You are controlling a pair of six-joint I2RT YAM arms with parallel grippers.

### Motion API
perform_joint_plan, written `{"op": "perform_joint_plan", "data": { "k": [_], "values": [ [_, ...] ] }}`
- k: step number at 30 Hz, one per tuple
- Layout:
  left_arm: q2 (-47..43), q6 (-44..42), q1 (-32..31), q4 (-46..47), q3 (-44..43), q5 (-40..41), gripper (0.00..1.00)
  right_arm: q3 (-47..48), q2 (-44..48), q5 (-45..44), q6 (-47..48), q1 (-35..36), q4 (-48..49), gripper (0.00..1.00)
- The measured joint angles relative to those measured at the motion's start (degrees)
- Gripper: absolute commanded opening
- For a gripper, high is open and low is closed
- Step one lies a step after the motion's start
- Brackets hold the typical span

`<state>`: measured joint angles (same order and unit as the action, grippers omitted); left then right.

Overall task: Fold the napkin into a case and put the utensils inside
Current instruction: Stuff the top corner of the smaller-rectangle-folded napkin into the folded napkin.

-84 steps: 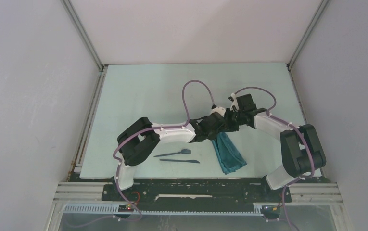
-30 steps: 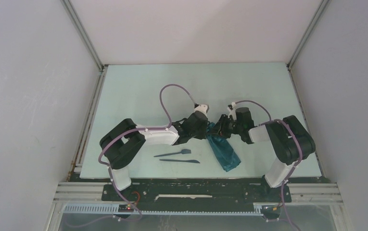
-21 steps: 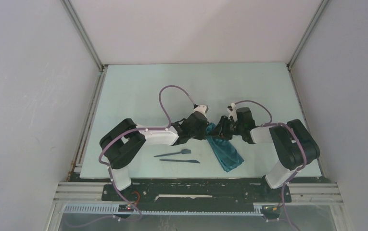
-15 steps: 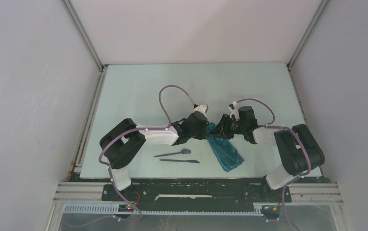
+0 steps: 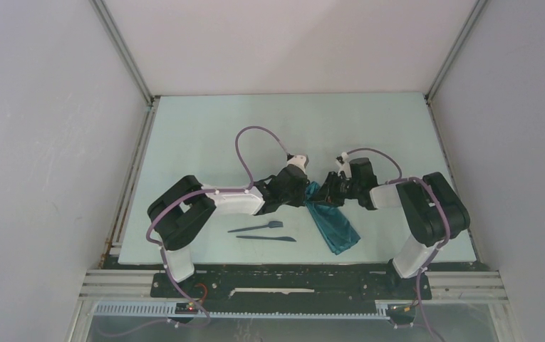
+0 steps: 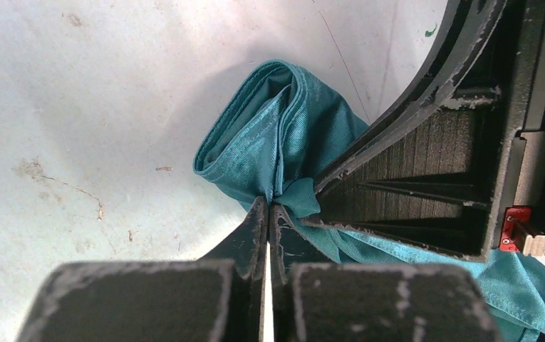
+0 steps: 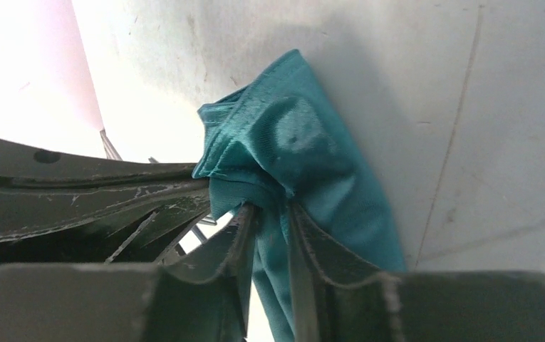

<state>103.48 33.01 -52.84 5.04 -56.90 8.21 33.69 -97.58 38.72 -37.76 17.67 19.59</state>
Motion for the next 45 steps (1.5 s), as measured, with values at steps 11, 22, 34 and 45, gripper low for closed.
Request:
{"op": "perform_joint_plan", "data": {
  "k": [11,22,34,45],
  "values": [
    [0.0,0.0,0.0,0.0,0.0,0.0,0.0,0.5,6.5,-0.1,1.8,-0.4,-4.9,0.41],
    [0.0,0.0,0.0,0.0,0.0,0.0,0.0,3.5,1.7,0.5,1.6,-0.3,-3.6,0.17],
    [-0.5,0.0,0.7,-0.5,0.0,0.0,0.0,4.2,-6.3,-0.4,-1.6,3.1,7.5,0.27],
    [-2.9,2.7,2.8,-0.5,3.3,0.3,0.0,3.5,-7.7,0.5,-4.6,3.2,14.7,0.35]
  ]
}}
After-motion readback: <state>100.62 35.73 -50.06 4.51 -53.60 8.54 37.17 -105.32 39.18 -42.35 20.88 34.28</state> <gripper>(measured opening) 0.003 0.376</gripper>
